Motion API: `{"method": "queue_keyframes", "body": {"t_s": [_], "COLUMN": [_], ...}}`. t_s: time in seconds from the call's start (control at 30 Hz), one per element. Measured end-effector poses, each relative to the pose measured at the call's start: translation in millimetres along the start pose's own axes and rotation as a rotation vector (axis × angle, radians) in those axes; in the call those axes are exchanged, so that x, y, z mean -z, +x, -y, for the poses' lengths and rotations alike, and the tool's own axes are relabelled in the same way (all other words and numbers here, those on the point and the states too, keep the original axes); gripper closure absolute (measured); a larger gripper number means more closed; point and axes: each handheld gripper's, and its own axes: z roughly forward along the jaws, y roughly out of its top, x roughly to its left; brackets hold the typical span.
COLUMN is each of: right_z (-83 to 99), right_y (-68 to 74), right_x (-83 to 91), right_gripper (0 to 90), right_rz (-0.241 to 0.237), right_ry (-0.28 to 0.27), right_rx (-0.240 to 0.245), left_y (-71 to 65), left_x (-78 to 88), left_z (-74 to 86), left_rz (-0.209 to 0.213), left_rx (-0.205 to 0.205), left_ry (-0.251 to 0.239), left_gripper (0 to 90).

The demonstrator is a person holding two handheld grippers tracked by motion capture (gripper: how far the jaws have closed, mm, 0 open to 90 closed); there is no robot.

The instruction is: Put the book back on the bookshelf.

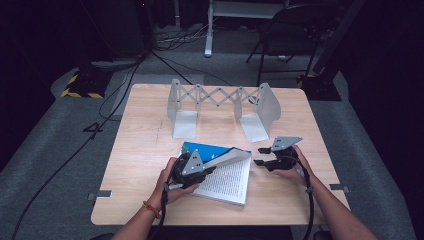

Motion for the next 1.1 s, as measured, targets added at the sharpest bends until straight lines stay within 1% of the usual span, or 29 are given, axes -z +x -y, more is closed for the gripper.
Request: {"method": "queue_keyframes", "body": {"t_s": [0.03, 0.07, 0.1, 0.13, 0.17, 0.2, 0.23, 0.27, 0.3, 0.33, 0.37, 0.4, 0.43, 0.47, 0.5, 0.53, 0.57, 0.6, 0.63, 0.67, 0.7, 0.73, 0.77, 0.8, 0.93, 0.97, 1.03, 1.1], "right_z": [1.0, 2.1, 2.5, 2.5, 2.1, -1.2, -2.1, -1.9, -2.0, -3.1, -5.5, -8.4, -18.6, -28.2, -34.8, -36.4, -34.8, -31.0, -25.1, -16.7, -12.5, -8.2, -5.1, -3.6, -4.3, -3.9, -2.7, -2.9], "right_y": [0.9, 1.7, 2.2, 2.2, 2.9, 6.1, 6.8, 6.2, 4.8, 3.8, 3.4, 3.0, 5.7, 9.9, 11.1, 8.8, 5.6, 2.6, 0.0, -2.3, -3.1, -3.2, -3.2, -3.2, -1.8, -1.1, 0.0, 3.5], "right_x": [-6.2, -11.7, -15.5, -15.5, -16.9, -11.9, -8.3, -5.2, 0.9, 5.4, 11.9, 18.1, 27.0, 31.7, 34.4, 35.6, 34.8, 32.3, 28.8, 24.0, 20.7, 15.8, 11.0, 6.6, -3.2, -7.2, -11.5, -15.5], "right_gripper": [45.6, 45.4, 44.7, 44.7, 44.6, 47.1, 50.3, 52.9, 53.4, 53.4, 50.7, 53.2, 53.1, 54.2, 54.1, 54.6, 54.5, 53.5, 51.8, 51.6, 50.3, 48.9, 48.4, 47.4, 44.9, 43.8, 43.5, 43.3], "right_rz": [-0.004, -0.028, -0.041, -0.041, -0.064, -0.067, -0.066, -0.079, -0.092, -0.099, -0.111, -0.158, -0.168, -0.118, -0.073, -0.062, -0.045, -0.020, -0.004, -0.005, 0.004, 0.028, 0.034, 0.030, 0.007, -0.007, -0.048, -0.107], "right_ry": [0.025, 0.033, 0.036, 0.036, 0.018, -0.026, -0.047, -0.074, -0.122, -0.147, -0.195, -0.262, -0.313, -0.303, -0.288, -0.294, -0.278, -0.239, -0.205, -0.172, -0.140, -0.098, -0.070, -0.050, -0.040, -0.035, -0.050, -0.077], "right_rx": [0.011, 0.021, 0.021, 0.021, 0.018, 0.031, 0.029, 0.008, -0.035, -0.044, -0.058, -0.082, -0.064, -0.022, -0.009, -0.014, -0.021, -0.026, -0.035, -0.045, -0.040, -0.024, -0.016, -0.008, 0.005, 0.005, -0.008, -0.021], "left_y": [0.0, 0.0, 0.7, 0.7, 0.9, 2.4, 2.8, 3.8, 4.7, 6.0, 6.6, 6.9, 5.6, 3.7, 2.5, 2.7, 4.4, 6.8, 9.8, 11.7, 14.0, 16.0, 17.2, 17.9, 18.2, 18.1, 19.0, 18.3], "left_x": [0.8, 1.8, 3.0, 3.0, 3.6, 5.4, 6.6, 9.6, 11.1, 13.2, 14.0, 13.8, 12.0, 9.5, 7.5, 6.2, 7.4, 10.4, 14.6, 17.0, 19.3, 21.2, 22.7, 23.9, 24.7, 24.6, 24.2, 23.6], "left_z": [0.3, 0.4, 0.5, 0.5, 0.6, 0.7, 0.4, -0.4, -0.7, -0.7, -1.0, -2.2, -3.1, -3.9, -3.8, -3.5, -2.8, -2.5, -2.3, -1.8, -0.4, 0.6, 1.2, 1.5, 2.8, 2.8, 3.4, 3.1], "left_rz": [-0.002, -0.001, 0.001, 0.001, -0.001, -0.003, -0.008, -0.022, -0.022, -0.028, -0.029, -0.018, -0.009, -0.006, -0.007, -0.007, 0.000, 0.001, -0.002, 0.000, 0.000, 0.002, 0.003, 0.006, 0.015, 0.015, 0.025, 0.026], "left_rx": [0.001, 0.001, 0.001, 0.001, 0.000, 0.004, 0.004, 0.005, 0.015, 0.028, 0.037, 0.033, 0.029, 0.024, 0.020, 0.021, 0.038, 0.047, 0.059, 0.070, 0.086, 0.097, 0.103, 0.105, 0.112, 0.111, 0.118, 0.111], "left_ry": [-0.008, -0.010, -0.018, -0.018, -0.023, -0.040, -0.052, -0.072, -0.089, -0.113, -0.130, -0.143, -0.146, -0.136, -0.130, -0.130, -0.141, -0.155, -0.175, -0.185, -0.202, -0.212, -0.220, -0.224, -0.233, -0.233, -0.238, -0.235], "left_gripper": [76.6, 76.7, 76.6, 76.7, 76.7, 76.6, 76.7, 76.7, 76.8, 76.7, 76.7, 76.6, 76.5, 76.6, 76.8, 77.1, 77.0, 77.1, 77.1, 77.1, 77.1, 77.1, 77.1, 77.1, 77.1, 77.0, 77.0, 77.0]}}
